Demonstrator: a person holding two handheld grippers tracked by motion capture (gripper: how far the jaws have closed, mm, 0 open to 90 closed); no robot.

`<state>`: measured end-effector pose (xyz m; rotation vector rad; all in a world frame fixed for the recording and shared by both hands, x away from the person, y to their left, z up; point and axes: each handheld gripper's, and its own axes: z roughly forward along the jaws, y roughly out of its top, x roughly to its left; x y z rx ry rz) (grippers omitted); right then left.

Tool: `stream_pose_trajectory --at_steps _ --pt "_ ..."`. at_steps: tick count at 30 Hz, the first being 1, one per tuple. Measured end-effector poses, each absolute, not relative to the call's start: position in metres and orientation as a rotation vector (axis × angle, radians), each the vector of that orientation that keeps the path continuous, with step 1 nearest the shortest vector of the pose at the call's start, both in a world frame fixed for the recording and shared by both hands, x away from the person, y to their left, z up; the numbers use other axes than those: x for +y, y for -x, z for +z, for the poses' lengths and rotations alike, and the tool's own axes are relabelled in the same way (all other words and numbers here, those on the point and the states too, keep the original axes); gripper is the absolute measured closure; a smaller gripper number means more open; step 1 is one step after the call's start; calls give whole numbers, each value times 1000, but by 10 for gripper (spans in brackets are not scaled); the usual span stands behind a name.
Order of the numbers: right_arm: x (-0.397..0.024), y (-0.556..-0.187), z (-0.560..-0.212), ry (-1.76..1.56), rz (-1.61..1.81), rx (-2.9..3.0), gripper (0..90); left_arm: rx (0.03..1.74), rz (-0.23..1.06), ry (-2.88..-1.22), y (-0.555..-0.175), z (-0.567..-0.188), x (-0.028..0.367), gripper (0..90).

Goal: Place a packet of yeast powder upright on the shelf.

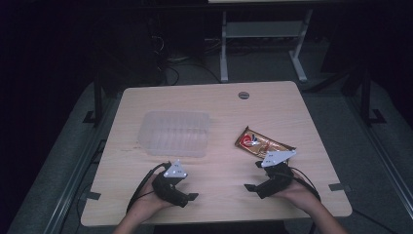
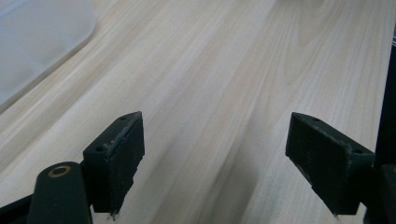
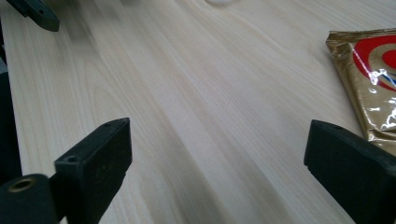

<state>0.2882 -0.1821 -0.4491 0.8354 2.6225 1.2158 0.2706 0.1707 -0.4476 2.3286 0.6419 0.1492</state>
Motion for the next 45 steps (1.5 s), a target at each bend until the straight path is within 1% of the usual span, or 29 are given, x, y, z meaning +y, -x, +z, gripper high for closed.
stream_pose_trajectory --at_steps 1,2,5,6,7,8,9,10,11,12,13,14,15,19,21,23,24,28,29,30,32,33,36,39,40,45 --pt "-182 -288 -449 -835 1216 2622 91 642 149 -2329 -271 -448 171 193" --pt "-184 -290 -446 -845 1213 2624 134 652 148 -2321 -271 -448 172 192" --pt "-186 -293 -443 -863 1204 2614 156 656 143 -2321 -272 -447 173 193" --pt "-189 -297 -438 -895 1214 2605 221 656 147 -2320 -272 -446 173 193" --pt "-189 -297 -438 -895 1214 2605 221 656 147 -2320 -272 -446 173 193" --pt "-191 -301 -435 -923 1206 2588 304 657 140 -2311 -273 -446 174 193" --pt "-191 -301 -435 -923 1206 2588 304 657 140 -2311 -273 -446 174 194" --pt "-193 -303 -433 -926 1201 2583 342 661 138 -2310 -273 -446 174 194" --pt "-196 -311 -429 -946 1184 2552 461 670 121 -2297 -272 -446 173 195" --pt "-198 -314 -428 -940 1186 2545 500 666 122 -2299 -273 -446 173 195" --pt "-198 -314 -428 -940 1186 2545 500 666 122 -2299 -273 -446 173 195" --pt "-199 -318 -426 -958 1184 2535 536 668 118 -2299 -273 -446 173 195" --pt "-201 -324 -424 -970 1172 2519 603 666 116 -2302 -273 -446 173 195" --pt "-207 -340 -417 -993 1177 2486 761 646 125 -2312 -273 -445 172 198" --pt "-210 -349 -413 -1009 1175 2460 834 641 128 -2313 -273 -444 172 199" --pt "-212 -357 -410 -1021 1178 2442 880 633 134 -2321 -273 -444 173 200" --pt "-214 -360 -408 -1029 1179 2436 894 632 132 -2322 -273 -444 173 201" --pt "-217 -381 -408 -1045 1181 2420 896 616 123 -2324 -272 -445 172 204" --pt "-217 -381 -408 -1045 1181 2420 896 616 123 -2324 -272 -445 172 204" --pt "-217 -390 -409 -1053 1171 2411 896 620 119 -2314 -271 -445 171 205" --pt "-217 -393 -410 -1064 1169 2406 897 613 120 -2321 -271 -444 172 205" --pt "-216 -402 -411 -1076 1128 2409 897 611 119 -2322 -271 -444 172 207" --pt "-216 -409 -413 -1096 1118 2407 897 609 115 -2323 -271 -445 171 209" --pt "-219 -419 -421 -1142 1109 2393 897 601 112 -2327 -271 -446 171 211" --pt "-223 -426 -430 -1165 1065 2396 897 607 112 -2318 -270 -446 170 211" --pt "-228 -433 -444 -1212 1005 2409 897 607 102 -2326 -270 -447 171 217"
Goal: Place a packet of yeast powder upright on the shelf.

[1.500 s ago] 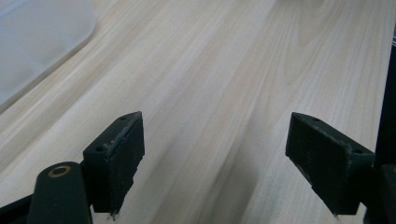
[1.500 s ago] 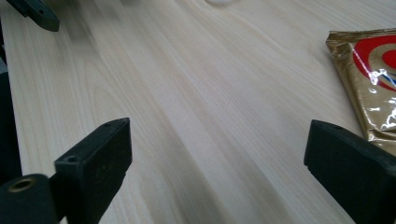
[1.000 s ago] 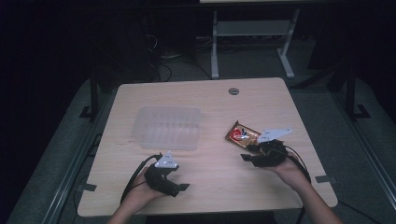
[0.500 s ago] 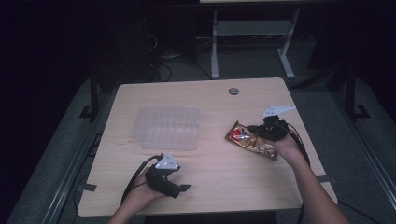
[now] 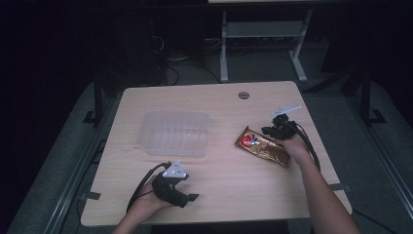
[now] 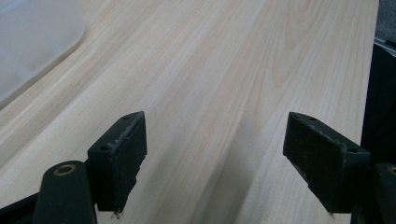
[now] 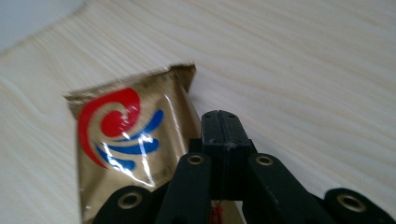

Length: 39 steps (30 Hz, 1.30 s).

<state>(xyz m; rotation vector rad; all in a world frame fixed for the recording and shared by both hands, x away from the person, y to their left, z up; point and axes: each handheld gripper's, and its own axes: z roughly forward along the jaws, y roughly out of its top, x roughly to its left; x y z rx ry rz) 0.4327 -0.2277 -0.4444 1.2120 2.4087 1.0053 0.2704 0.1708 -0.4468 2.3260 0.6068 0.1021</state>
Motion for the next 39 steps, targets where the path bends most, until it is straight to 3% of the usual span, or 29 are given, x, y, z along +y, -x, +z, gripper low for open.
stream_pose_trajectory --at_steps 11,28,39 --pt "-220 -430 -452 -1192 980 2480 897 582 85 -2349 -269 -448 170 220" --pt "-189 -398 -448 -971 985 2621 897 579 85 -2345 -268 -447 168 220" --pt "-217 -376 -435 -1032 1034 2556 897 583 85 -2342 -268 -447 168 220"
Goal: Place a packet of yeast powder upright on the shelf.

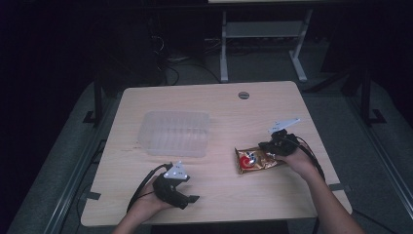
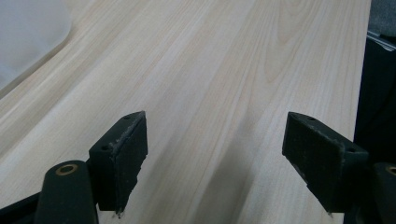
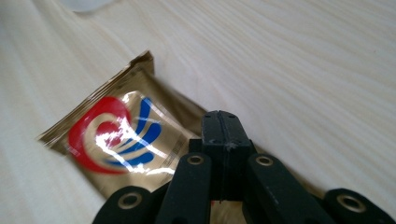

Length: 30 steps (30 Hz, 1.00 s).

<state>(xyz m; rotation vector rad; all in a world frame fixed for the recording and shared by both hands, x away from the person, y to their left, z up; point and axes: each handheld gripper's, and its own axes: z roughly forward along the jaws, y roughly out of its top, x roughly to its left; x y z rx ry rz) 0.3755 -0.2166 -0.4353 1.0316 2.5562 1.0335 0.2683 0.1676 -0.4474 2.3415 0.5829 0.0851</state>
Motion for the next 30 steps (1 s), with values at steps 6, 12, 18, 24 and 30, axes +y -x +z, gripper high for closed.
stream_pose_trajectory --at_steps 6,12,18,24,30 --pt "-216 -368 -443 -1029 974 2598 897 585 81 -2334 -267 -447 166 220" --pt "-209 -370 -450 -1026 964 2617 898 583 84 -2342 -268 -447 168 220" --pt "-202 -368 -456 -1014 944 2635 899 573 82 -2348 -267 -447 166 220" --pt "-198 -366 -456 -984 958 2658 899 575 79 -2349 -267 -448 166 220" --pt "-184 -363 -456 -935 966 2693 899 577 83 -2346 -267 -447 166 220"
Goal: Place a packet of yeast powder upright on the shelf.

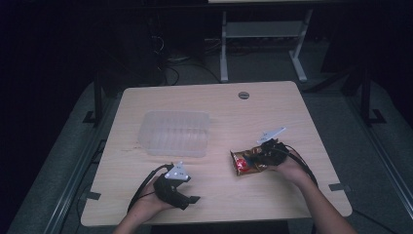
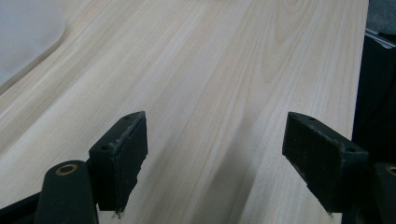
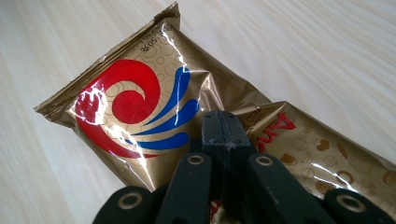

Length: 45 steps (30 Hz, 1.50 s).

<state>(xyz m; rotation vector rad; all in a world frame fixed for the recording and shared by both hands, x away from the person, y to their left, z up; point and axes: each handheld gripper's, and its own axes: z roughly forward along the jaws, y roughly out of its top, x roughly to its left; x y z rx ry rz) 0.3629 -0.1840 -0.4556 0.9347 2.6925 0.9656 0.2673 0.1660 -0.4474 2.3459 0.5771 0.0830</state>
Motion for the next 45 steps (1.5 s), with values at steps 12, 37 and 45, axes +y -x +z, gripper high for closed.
stream_pose_trajectory --at_steps 12,37,45 --pt "-144 -347 -454 -788 983 2787 899 582 95 -2325 -267 -445 167 216" --pt "-87 -313 -450 -561 1023 2875 865 581 97 -2308 -266 -440 167 235" --pt "-115 -312 -422 -677 1129 2791 650 600 112 -2277 -264 -430 165 368"
